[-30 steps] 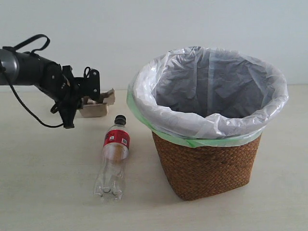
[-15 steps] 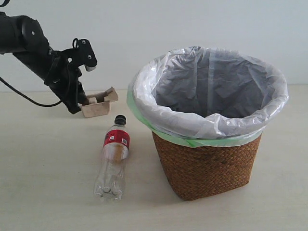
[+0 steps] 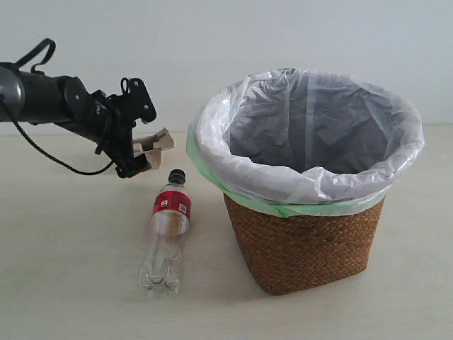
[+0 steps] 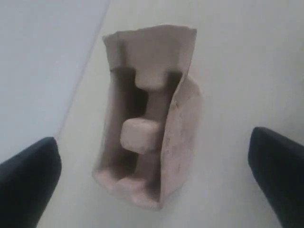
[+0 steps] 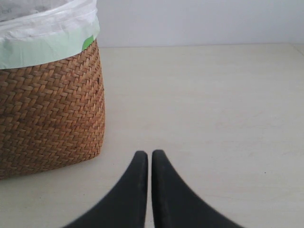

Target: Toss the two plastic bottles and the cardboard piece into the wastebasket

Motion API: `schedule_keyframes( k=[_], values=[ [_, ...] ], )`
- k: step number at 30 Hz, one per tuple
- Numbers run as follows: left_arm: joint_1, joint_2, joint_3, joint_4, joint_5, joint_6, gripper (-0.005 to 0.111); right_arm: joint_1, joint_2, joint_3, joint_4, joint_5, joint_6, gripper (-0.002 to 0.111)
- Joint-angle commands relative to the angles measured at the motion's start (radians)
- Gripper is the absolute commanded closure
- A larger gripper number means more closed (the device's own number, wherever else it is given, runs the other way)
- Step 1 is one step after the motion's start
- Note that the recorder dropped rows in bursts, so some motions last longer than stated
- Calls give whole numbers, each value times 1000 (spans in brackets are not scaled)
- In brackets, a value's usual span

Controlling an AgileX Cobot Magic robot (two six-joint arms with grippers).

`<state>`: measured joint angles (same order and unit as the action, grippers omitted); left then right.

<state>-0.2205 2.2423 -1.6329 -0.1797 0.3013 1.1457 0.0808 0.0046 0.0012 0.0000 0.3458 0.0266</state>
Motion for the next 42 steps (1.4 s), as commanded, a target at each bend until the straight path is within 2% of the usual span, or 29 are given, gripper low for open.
schedule_keyframes(
  k=[1, 10, 12, 16, 25, 39, 40, 42],
  values=[
    [0, 56, -20, 67, -47, 14, 0, -6, -5, -1, -6, -8, -4, 108],
    [4, 190, -139, 67, -28, 6, 0, -6, -5, -1, -6, -8, -4, 108],
    [4, 204, -139, 74, -30, 6, 0, -6, -5, -1, -6, -8, -4, 108],
    [4, 212, -139, 124, 68, 54, 2, -6, -5, -1, -6, -8, -4, 108],
    [4, 225, -139, 124, 0, 63, 3, -6, -5, -1, -6, -8, -4, 108],
    [4, 225, -139, 161, 2, 51, 3, -6, -5, -1, -6, -8, -4, 108],
    [4, 225, -139, 161, 0, 42, 4, -6, -5, -1, -6, -8, -4, 108],
    [4, 225, -139, 161, 0, 39, 14, -6, -5, -1, -6, -8, -4, 108]
  ],
)
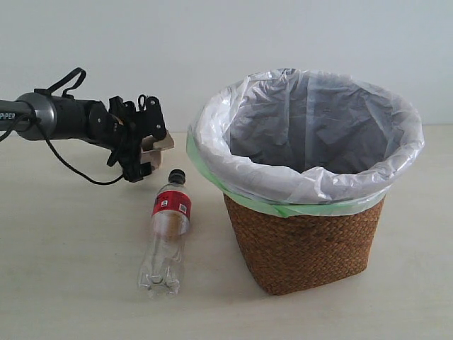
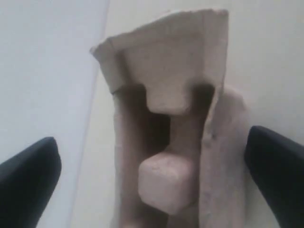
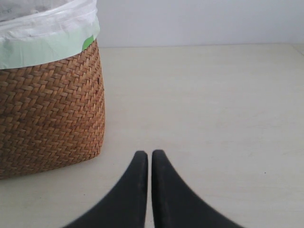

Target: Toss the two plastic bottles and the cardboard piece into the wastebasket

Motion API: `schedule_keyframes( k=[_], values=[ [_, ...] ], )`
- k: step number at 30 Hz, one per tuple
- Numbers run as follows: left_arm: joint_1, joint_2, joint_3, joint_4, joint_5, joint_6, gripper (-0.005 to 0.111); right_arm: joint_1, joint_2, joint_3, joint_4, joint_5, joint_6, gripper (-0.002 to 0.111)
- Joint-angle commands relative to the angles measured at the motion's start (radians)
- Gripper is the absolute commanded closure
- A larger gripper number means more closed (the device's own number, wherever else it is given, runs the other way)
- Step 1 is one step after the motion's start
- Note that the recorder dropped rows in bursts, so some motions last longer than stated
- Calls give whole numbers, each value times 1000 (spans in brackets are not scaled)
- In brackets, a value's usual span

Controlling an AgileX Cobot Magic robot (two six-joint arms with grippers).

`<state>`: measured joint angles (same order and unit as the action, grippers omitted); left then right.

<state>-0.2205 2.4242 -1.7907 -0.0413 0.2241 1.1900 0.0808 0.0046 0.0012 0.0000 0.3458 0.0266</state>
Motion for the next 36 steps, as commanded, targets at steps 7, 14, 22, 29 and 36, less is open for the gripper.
schedule_keyframes(
  k=[7, 14, 22, 29, 36],
  values=[
    [4, 43, 19, 41, 180, -11, 102, -6, -5, -1, -6, -8, -4, 108],
    [13, -1, 19, 91, 252, -103, 103, -6, -5, -1, -6, -8, -4, 108],
    [25, -157, 19, 91, 313, -253, 103, -6, -5, -1, -6, -8, -4, 108],
    [36, -304, 19, 191, 363, -525, 103, -6, -5, -1, -6, -8, -4, 108],
    [36, -423, 19, 611, 564, -960, 103, -6, -5, -1, -6, -8, -4, 108]
  ],
)
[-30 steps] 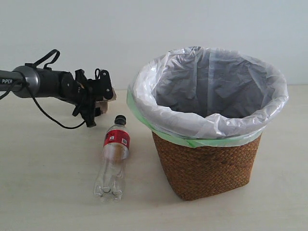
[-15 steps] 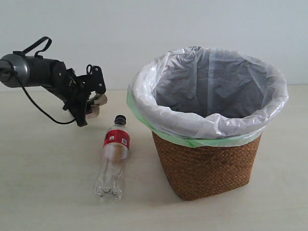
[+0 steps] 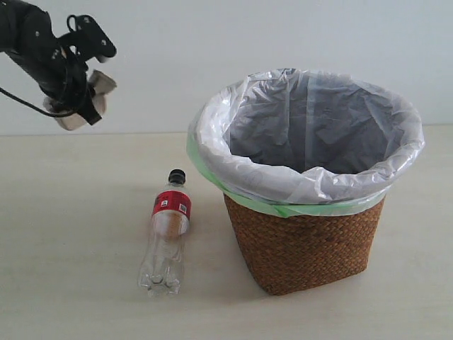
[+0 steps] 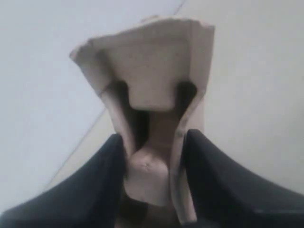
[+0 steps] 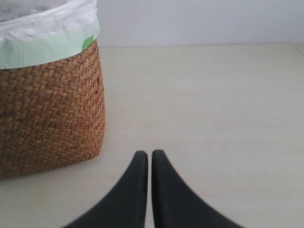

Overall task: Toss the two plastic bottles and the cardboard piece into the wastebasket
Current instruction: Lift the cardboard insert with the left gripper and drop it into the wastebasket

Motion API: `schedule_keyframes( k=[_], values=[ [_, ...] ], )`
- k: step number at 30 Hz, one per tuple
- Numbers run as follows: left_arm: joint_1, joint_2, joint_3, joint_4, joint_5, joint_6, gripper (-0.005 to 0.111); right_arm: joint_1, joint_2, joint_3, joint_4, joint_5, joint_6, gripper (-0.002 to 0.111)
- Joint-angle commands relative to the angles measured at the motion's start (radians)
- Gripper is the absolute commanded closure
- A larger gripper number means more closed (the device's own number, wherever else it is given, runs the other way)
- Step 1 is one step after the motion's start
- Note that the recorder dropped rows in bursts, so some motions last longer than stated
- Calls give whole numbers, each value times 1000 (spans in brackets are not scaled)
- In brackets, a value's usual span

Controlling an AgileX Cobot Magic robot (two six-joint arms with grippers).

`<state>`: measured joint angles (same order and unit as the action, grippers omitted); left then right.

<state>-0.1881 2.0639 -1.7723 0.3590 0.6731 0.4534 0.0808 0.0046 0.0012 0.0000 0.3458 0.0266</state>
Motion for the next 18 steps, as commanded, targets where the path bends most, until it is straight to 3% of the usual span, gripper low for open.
schedule_keyframes(
  k=[1, 4, 7, 14, 18],
  values=[
    [4, -77, 1, 265, 145, -276, 103, -6, -5, -1, -6, -8, -4, 108],
    [4, -132, 1, 469, 259, -491, 103, -6, -5, -1, -6, -8, -4, 108],
    [4, -182, 1, 584, 353, -578, 103, -6, -5, -1, -6, -8, -4, 108],
    [4, -275, 1, 597, 489, -597, 103, -6, -5, -1, -6, -8, -4, 108],
    [-34, -292, 4, 590, 548, -597, 103, -6, -5, -1, -6, -8, -4, 108]
  ],
)
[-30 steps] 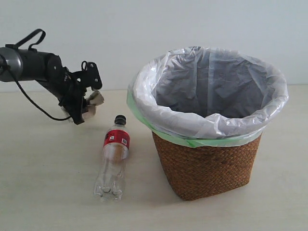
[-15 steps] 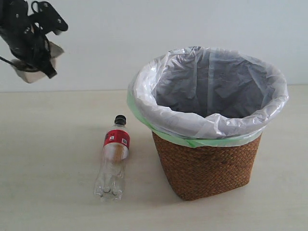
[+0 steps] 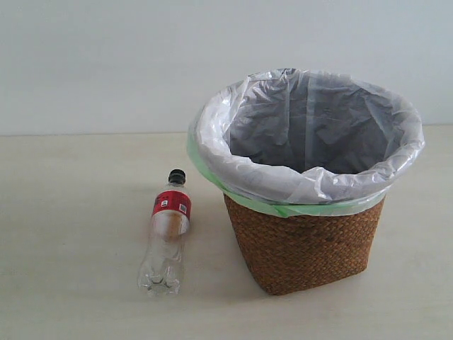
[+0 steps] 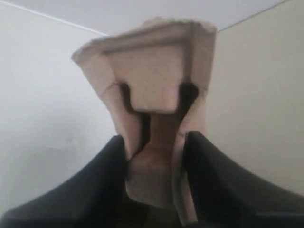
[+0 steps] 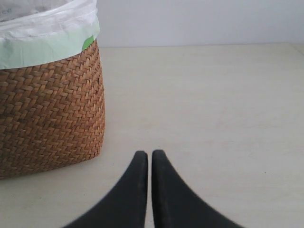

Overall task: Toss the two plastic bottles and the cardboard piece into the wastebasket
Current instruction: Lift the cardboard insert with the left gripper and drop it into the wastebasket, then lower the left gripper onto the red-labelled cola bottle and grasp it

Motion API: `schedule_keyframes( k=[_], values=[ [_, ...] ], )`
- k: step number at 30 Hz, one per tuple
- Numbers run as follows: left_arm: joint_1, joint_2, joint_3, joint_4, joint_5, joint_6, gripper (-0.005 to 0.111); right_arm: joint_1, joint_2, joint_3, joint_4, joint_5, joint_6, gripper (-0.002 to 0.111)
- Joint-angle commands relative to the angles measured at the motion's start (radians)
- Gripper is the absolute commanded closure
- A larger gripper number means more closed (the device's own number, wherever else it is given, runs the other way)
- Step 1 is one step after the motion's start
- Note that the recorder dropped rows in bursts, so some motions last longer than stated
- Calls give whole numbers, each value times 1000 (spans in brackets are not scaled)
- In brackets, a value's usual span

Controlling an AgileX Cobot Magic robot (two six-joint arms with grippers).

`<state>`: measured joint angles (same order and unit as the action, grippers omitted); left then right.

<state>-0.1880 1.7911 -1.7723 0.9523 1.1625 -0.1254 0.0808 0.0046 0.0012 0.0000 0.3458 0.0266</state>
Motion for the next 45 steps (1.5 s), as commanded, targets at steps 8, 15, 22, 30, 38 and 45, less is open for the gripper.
schedule_keyframes(
  k=[8, 15, 22, 30, 38, 45],
  values=[
    [-342, -25, 27, -618, -170, 340, 103, -6, -5, -1, -6, -8, -4, 108],
    [-452, -36, -121, -1247, -282, 661, -3, -6, -5, -1, -6, -8, -4, 108],
    [-450, -38, -122, -1222, -191, 679, 1, -6, -5, -1, -6, -8, -4, 108],
    [-450, -38, -122, -1079, -132, 640, 1, -6, -5, -1, -6, -8, -4, 108],
    [-406, -36, -108, -710, 59, 513, 1, -6, -5, -1, -6, -8, -4, 108],
    [-199, -36, 46, -688, 59, 380, 1, -6, -5, -1, -6, -8, -4, 108]
  ],
)
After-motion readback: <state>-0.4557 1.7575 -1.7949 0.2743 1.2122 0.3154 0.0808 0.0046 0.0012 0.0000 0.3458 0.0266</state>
